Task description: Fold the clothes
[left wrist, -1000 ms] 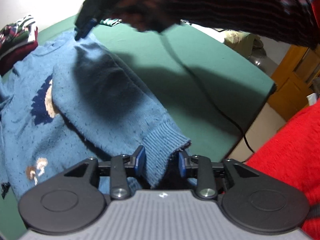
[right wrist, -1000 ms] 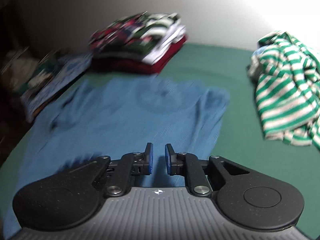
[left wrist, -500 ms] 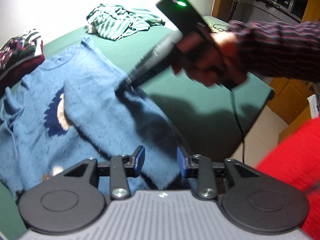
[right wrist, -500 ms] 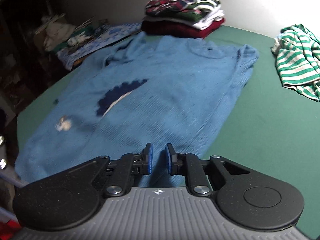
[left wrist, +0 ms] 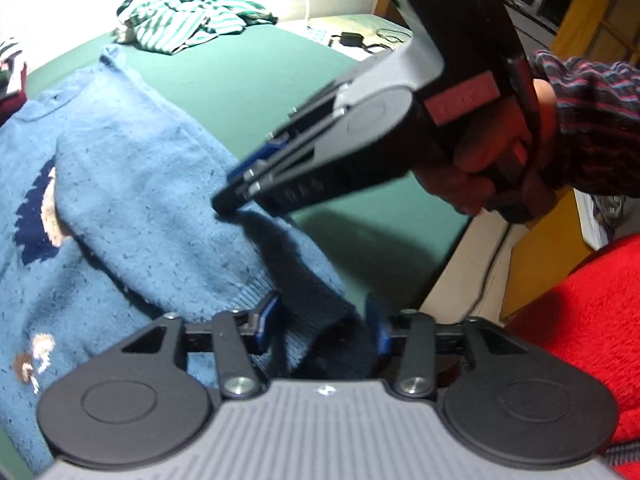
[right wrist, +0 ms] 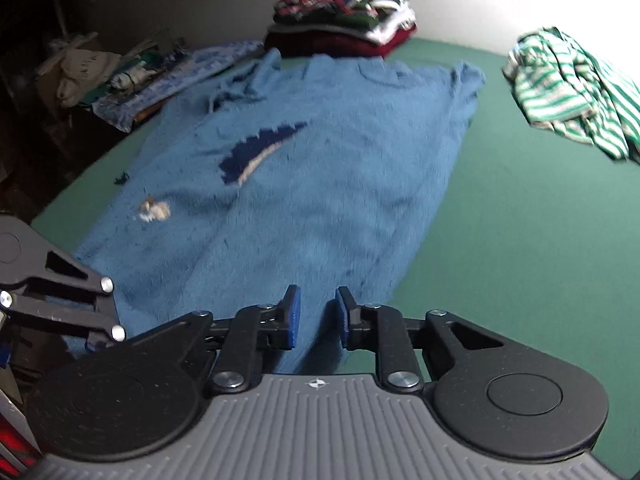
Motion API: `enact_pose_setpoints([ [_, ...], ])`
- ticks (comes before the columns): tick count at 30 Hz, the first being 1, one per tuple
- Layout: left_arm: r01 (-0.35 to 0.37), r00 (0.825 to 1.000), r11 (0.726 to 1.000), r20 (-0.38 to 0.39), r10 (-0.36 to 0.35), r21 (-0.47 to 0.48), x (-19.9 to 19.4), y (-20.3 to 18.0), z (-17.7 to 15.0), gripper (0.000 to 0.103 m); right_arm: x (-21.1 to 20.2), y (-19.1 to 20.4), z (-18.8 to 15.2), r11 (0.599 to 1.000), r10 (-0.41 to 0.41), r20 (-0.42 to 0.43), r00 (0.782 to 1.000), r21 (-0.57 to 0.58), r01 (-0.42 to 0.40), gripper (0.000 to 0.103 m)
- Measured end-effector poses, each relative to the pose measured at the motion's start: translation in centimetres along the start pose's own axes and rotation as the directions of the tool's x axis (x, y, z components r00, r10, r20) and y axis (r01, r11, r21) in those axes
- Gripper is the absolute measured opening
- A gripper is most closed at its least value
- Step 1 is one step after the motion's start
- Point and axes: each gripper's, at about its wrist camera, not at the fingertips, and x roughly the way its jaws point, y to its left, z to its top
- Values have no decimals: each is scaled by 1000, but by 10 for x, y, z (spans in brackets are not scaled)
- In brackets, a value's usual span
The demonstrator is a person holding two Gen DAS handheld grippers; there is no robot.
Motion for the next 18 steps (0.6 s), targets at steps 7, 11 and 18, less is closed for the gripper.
enact_pose_setpoints([
  [7, -1, 999, 999, 50, -1, 51, -15, 9, -1, 57, 1, 12, 16, 995, -100, 17, 995, 28, 100, 17],
  [11, 13, 998, 997, 68, -18, 72, -12, 11, 6, 64, 14, 12, 59, 994, -105, 102, 989, -30, 109, 17],
  [18, 26, 1000, 993, 7, -27, 112, 1, 9, 6, 64, 91, 9, 123, 982, -142, 39, 989, -122, 145, 16],
])
